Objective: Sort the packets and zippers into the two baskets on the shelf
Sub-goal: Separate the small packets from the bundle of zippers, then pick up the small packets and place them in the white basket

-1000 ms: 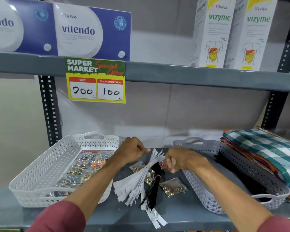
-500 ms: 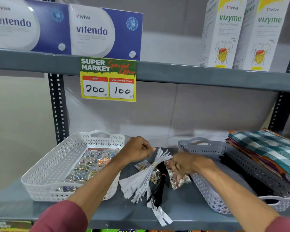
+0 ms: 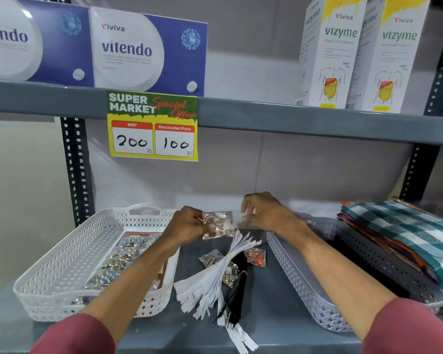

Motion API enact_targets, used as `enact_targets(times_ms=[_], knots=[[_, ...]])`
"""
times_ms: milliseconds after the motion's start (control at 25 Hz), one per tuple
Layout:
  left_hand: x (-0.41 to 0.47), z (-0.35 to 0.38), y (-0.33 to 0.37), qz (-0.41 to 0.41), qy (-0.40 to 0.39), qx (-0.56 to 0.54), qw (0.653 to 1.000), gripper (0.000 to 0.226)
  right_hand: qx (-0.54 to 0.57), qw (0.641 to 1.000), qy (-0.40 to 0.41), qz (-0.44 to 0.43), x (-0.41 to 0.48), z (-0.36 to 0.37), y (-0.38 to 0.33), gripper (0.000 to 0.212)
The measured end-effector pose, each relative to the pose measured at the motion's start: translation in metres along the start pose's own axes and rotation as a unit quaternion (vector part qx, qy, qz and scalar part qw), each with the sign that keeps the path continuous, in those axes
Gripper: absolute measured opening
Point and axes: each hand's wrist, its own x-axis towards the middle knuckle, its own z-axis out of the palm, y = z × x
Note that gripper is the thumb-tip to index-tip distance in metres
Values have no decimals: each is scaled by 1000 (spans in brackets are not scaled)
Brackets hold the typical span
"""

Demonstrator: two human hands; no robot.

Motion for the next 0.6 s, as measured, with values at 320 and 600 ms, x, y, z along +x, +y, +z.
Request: enact_targets(times_ms=[320, 600], knots=[[30, 7, -34, -41, -42, 249, 967, 49, -74, 982, -105, 137, 11, 37, 34, 30], [33, 20, -37, -41, -93, 455, 885, 41, -119, 954, -226, 159, 10, 59, 33, 52]])
